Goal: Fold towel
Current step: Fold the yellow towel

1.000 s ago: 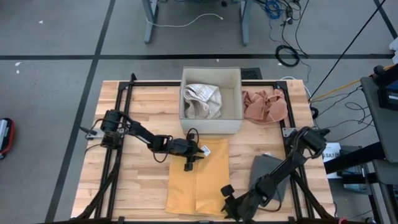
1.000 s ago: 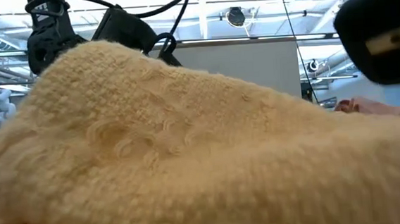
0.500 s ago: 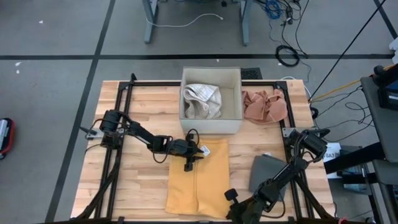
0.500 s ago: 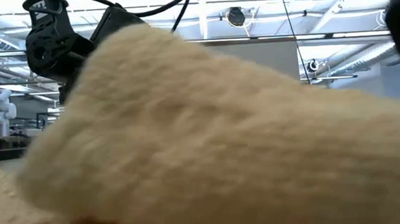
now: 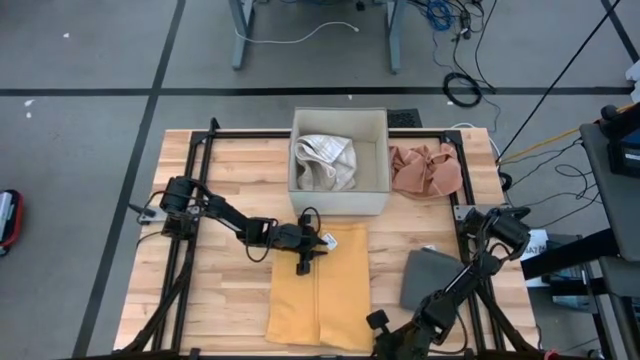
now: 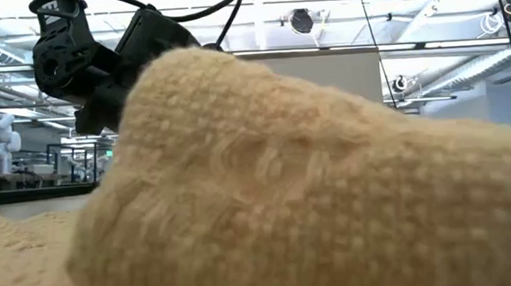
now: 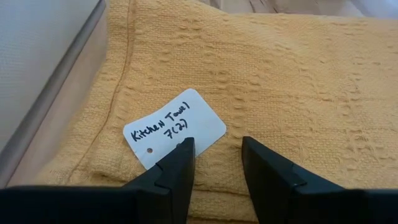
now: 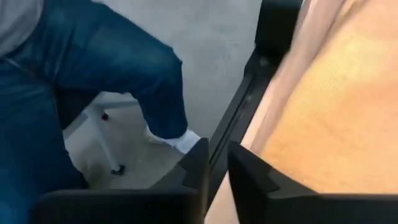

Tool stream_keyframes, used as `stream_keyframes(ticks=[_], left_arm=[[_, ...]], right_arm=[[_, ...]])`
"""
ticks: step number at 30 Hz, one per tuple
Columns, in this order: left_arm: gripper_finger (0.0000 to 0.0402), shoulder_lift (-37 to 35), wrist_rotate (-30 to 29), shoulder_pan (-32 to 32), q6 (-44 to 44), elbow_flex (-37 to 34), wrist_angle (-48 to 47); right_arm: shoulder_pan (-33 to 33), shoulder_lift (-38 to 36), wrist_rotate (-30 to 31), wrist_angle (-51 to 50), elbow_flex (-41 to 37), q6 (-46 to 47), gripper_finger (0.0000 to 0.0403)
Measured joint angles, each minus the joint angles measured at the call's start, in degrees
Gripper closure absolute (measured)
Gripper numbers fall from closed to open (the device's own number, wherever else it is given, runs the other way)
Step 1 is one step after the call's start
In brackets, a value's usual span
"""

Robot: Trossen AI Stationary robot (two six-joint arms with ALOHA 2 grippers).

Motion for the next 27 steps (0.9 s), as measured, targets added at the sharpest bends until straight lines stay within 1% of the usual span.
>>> stream_keyframes(ticks=[4, 6, 8, 10, 11, 15, 19, 21, 27], left_arm=[[0.026, 0.0, 0.0, 0.0, -0.1, 0.0, 0.1], [0.026, 0.0, 0.0, 0.0, -0.2, 0.0, 0.3], [0.026, 0.0, 0.0, 0.0, -0.1, -0.1, 0.3], [0.026, 0.0, 0.0, 0.0, -0.1, -0.1, 0.3], [0.026, 0.0, 0.0, 0.0, -0.1, -0.1, 0.3], [0.026, -0.1, 0.0, 0.0, -0.1, -0.1, 0.4], [0.026, -0.1, 0.0, 0.0, -0.1, -0.1, 0.8], [0.026, -0.1, 0.0, 0.0, -0.1, -0.1, 0.8], [0.026, -0.1, 0.0, 0.0, 0.1, -0.1, 1.0]], right_arm=[[-0.1, -3.0, 1.2, 0.0, 0.0, -1.4, 0.0317], [-0.1, -4.5, 4.9, 0.0, 0.0, -2.8, 0.0298], [-0.1, -5.1, 10.0, 0.2, 0.0, -4.4, 0.0286], [-0.4, -5.0, 13.7, 0.8, 0.0, -6.8, 0.0281], [-0.8, -4.6, 14.5, 2.0, 0.0, -8.0, 0.0281], [-3.2, -1.8, 14.8, 7.7, 0.0, -11.6, 0.0284], [-5.5, 0.2, 15.7, 10.9, 0.0, -13.4, 0.029], [-6.7, 1.4, 15.0, 12.9, 0.0, -13.7, 0.0292], [-9.5, 5.4, 9.4, 20.0, 0.0, -14.4, 0.0293]])
